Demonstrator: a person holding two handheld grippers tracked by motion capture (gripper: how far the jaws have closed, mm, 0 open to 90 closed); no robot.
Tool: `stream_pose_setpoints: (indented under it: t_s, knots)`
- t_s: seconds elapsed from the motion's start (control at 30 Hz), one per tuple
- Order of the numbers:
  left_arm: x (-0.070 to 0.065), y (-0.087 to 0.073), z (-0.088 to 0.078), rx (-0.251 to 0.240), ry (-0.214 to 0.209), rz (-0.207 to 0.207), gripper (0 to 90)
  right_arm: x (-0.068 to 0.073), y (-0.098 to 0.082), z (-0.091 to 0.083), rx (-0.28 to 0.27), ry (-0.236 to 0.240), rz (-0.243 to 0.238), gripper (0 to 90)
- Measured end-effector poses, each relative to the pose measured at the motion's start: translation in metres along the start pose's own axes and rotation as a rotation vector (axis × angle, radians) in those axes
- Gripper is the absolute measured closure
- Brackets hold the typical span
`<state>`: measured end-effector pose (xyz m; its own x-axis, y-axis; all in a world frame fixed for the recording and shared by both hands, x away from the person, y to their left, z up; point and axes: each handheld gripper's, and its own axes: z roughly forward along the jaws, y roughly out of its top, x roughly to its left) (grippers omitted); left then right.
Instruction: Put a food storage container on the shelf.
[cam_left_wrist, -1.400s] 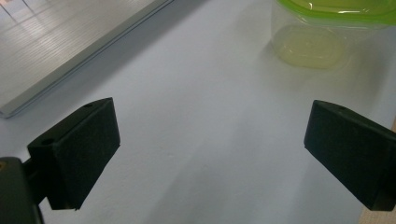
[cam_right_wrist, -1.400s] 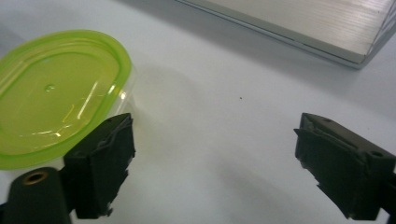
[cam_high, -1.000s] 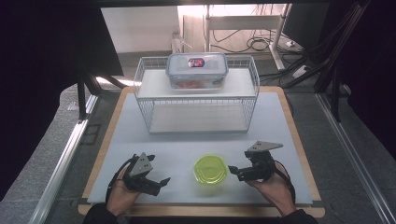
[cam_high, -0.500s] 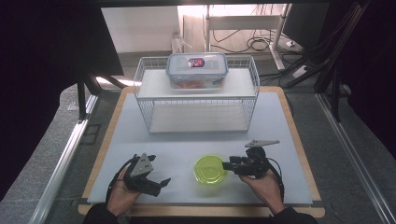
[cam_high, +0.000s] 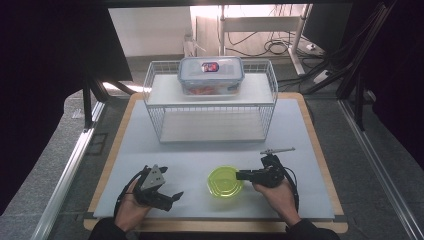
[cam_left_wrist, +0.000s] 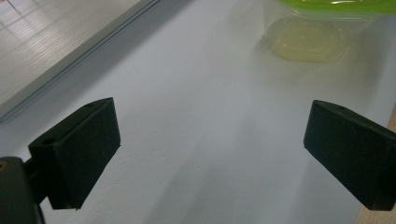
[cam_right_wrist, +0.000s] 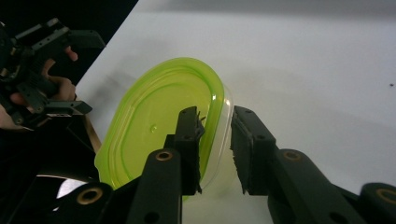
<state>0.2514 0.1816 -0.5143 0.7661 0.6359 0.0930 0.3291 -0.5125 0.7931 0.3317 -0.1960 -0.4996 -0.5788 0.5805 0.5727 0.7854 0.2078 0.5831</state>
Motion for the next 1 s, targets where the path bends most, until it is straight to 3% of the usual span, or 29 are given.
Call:
stream_pose_setpoints:
  t_s: [0.27, 0.37, 0.67, 1.0]
  knots:
    - [0.000, 0.000, 0.000, 0.000, 0.000, 0.002, 3.9, 0.000, 0.002, -0.001, 0.011, 0.079, 0.064, 81.6]
    - [0.000, 0.000, 0.000, -0.002, 0.001, 0.002, 3.9, 0.002, 0.004, -0.003, 0.010, 0.073, 0.059, 81.8]
    - [0.002, 0.000, -0.002, -0.016, 0.008, -0.014, 3.8, 0.007, 0.014, -0.014, -0.042, 0.118, 0.067, 81.9]
    - [0.002, 0.000, -0.003, -0.018, 0.009, -0.016, 3.7, 0.017, 0.033, -0.027, -0.077, 0.113, 0.027, 81.9]
